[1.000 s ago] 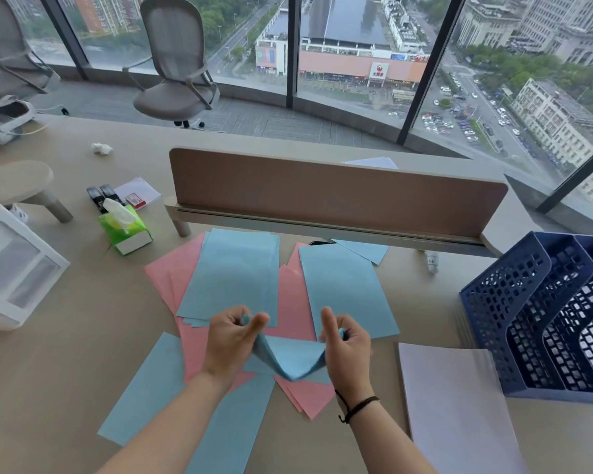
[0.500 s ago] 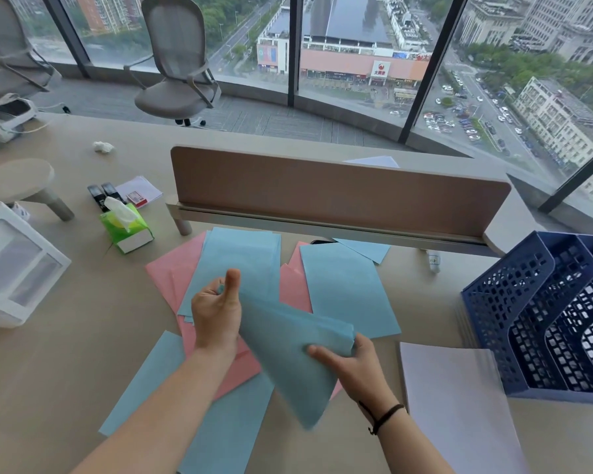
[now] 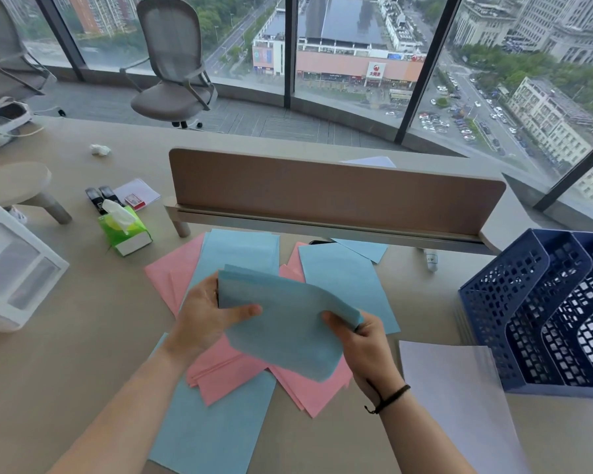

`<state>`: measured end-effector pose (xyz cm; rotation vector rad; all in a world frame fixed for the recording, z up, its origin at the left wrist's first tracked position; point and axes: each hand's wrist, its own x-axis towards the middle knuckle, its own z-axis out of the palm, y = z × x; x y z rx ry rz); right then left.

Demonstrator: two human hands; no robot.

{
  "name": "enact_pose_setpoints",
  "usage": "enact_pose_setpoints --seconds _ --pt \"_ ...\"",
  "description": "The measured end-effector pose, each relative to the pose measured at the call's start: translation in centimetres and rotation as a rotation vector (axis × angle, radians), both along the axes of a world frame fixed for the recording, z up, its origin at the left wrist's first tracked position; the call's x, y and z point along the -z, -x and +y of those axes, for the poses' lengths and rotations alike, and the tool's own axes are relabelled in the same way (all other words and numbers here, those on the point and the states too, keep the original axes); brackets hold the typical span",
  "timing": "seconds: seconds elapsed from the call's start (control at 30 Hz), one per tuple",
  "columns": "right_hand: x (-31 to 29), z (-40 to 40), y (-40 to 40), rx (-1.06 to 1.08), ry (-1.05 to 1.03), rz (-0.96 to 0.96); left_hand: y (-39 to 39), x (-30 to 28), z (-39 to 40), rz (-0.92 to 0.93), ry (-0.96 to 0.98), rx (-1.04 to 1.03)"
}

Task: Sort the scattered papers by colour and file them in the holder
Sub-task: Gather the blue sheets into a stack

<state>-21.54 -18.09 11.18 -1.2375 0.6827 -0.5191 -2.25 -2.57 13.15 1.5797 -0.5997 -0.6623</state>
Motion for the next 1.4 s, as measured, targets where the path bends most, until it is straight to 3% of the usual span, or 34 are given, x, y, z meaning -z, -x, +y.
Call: enact_pose_setpoints --seconds 0.1,0.23,0.53,0.77,1.0,1.2,1.4 --pt "-0.6 -0.3 0.0 -0.017 0.059 -0.039 0.2 -0.2 0.3 -0.149 -0.084 -0.053" --pt "-0.9 -0.4 0.2 -0.005 0.1 -0.089 1.7 0.0 0.2 -0.263 -0.003 -0.205" --pt "2.4 1.9 0.4 0.038 0.096 0.118 3.6 4.8 1.5 -0.095 -0.053 -0.137" --pt "1.3 2.1 -1.0 0.194 0.028 0.053 2.5 5.0 1.0 0.023 -0.121 -0.092" --pt "0.5 1.7 -1.6 0.232 0.096 0.054 2.7 3.2 -0.1 0.199 0.074 -0.178" --pt "0.8 1.8 -1.7 0.253 0.111 0.04 2.2 2.5 -1.1 0.094 0.07 -0.221" --pt "1.6 1.3 -0.6 0.079 0.113 0.154 1.5 3.2 -0.6 0.102 0.148 -0.127"
